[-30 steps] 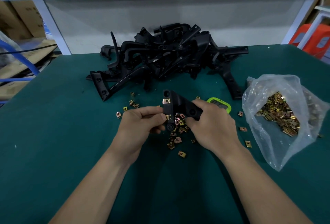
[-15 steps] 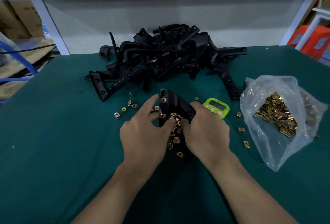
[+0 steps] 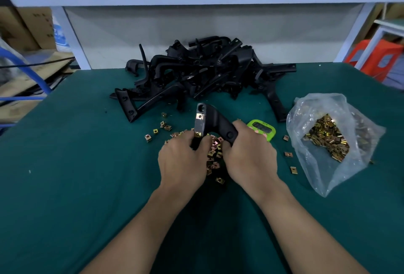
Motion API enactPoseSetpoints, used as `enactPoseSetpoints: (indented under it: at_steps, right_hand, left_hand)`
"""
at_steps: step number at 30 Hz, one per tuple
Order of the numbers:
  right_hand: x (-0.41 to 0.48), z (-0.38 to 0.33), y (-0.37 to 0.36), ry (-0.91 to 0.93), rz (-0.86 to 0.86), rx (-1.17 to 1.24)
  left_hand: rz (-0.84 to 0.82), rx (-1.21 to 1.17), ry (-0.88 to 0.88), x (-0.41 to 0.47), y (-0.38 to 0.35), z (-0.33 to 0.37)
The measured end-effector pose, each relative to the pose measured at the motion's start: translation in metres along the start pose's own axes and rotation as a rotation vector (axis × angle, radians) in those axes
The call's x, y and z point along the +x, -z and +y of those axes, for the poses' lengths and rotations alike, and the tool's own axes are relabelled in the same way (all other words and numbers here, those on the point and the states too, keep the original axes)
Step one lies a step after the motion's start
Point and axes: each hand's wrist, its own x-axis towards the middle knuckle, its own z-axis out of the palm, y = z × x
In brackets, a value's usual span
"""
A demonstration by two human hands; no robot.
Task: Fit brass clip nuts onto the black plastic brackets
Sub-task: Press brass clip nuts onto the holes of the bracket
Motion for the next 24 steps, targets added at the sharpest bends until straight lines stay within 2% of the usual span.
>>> enactPoseSetpoints:
  at_steps: [5,8,11,14,19,21,24]
  right_hand:
    - [-0.024,0.0,0.024,0.01,-0.067,0.159]
    - [-0.034,0.007,0.054,-0.021,-0.08,0.203]
    - [-0.047,0.018,0.089,-0.074,-0.093,0.139]
    - [-0.071,0.035,0.124,-0.115,-0.132,0.156]
    - [-0.146,0.086,0.193,-0.268,-0.102,0.427]
    - [-0.184,0.108,0.217,-0.36,-0.048,0.529]
    - [-0.242,0.145,0.245,-0.522,0.131,0.52]
  left_hand:
    - [0.078,-0.089,-0.142,-0.006,0.008,0.015]
    - [0.022,-0.201,-0.184,-0.016,0.008,0.033]
    - [-0.071,-0.345,-0.187,-0.029,0.003,0.058]
    - [-0.203,-0.445,-0.225,-0.046,-0.004,0.091]
    - [-0.481,-0.596,-0.312,-0.088,-0.032,0.146]
    - [-0.598,-0.585,-0.363,-0.115,-0.051,0.169]
    - [-0.843,-0.578,-0.366,-0.166,-0.084,0.204]
